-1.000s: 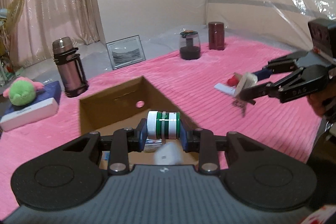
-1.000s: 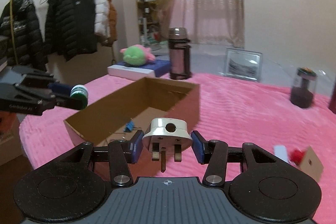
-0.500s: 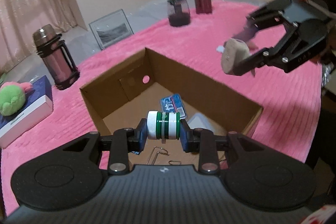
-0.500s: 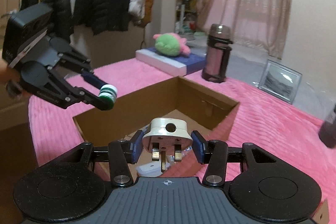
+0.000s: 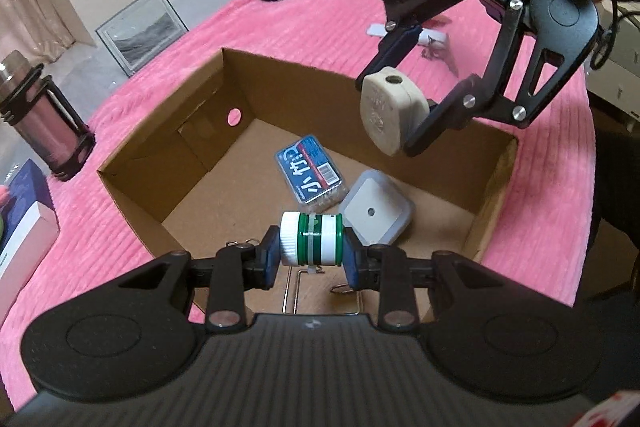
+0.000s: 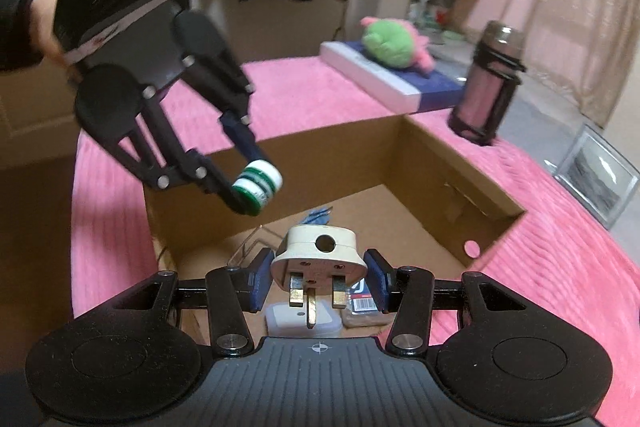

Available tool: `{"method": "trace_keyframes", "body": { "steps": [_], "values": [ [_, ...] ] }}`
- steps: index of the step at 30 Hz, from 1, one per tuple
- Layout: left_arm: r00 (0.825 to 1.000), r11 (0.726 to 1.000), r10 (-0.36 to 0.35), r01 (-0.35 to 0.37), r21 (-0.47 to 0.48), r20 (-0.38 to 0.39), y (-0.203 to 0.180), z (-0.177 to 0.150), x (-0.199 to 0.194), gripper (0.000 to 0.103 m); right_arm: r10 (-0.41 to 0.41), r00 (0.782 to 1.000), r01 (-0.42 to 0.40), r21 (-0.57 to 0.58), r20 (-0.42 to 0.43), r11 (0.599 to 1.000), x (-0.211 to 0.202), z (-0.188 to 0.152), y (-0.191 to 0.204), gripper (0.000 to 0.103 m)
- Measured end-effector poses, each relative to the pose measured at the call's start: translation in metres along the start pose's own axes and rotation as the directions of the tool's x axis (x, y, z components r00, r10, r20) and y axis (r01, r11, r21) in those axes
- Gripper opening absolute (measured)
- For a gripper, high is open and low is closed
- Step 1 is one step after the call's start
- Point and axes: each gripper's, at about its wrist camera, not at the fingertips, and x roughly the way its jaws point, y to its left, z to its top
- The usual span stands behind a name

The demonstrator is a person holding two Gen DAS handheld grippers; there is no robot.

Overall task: Organize rigid objects
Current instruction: 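Lower the spool and plug adapter into the box and open both tools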

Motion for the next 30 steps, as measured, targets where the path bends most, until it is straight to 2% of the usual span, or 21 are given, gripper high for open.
{"method": "trace_keyframes", "body": {
  "steps": [8,14,21,30],
  "values": [
    [0.995,0.992,-0.097,0.099,0.083,-0.036,0.007,0.002,0.019,0.027,0.084,0.993,-0.094,-0.129,-0.081,0.987,0.031,0.001,-0.006,0.046],
    [0.981,0.969,-0.183,0.192,0.156,-0.07,0.008,0.0,0.033,0.027,0.167,0.975,-0.2,-0.245,-0.149,0.949,0.048,0.0,-0.003,0.046],
    [0.959,0.929,-0.251,0.277,0.243,-0.133,0.01,-0.002,0.047,0.027,0.254,0.934,-0.332,-0.343,-0.252,0.878,0.074,0.003,-0.003,0.046],
    [0.917,0.865,-0.33,0.389,0.317,-0.226,0.006,0.003,0.069,0.027,0.286,0.873,-0.453,-0.441,-0.395,0.774,0.103,-0.002,0.008,0.046]
  ]
}}
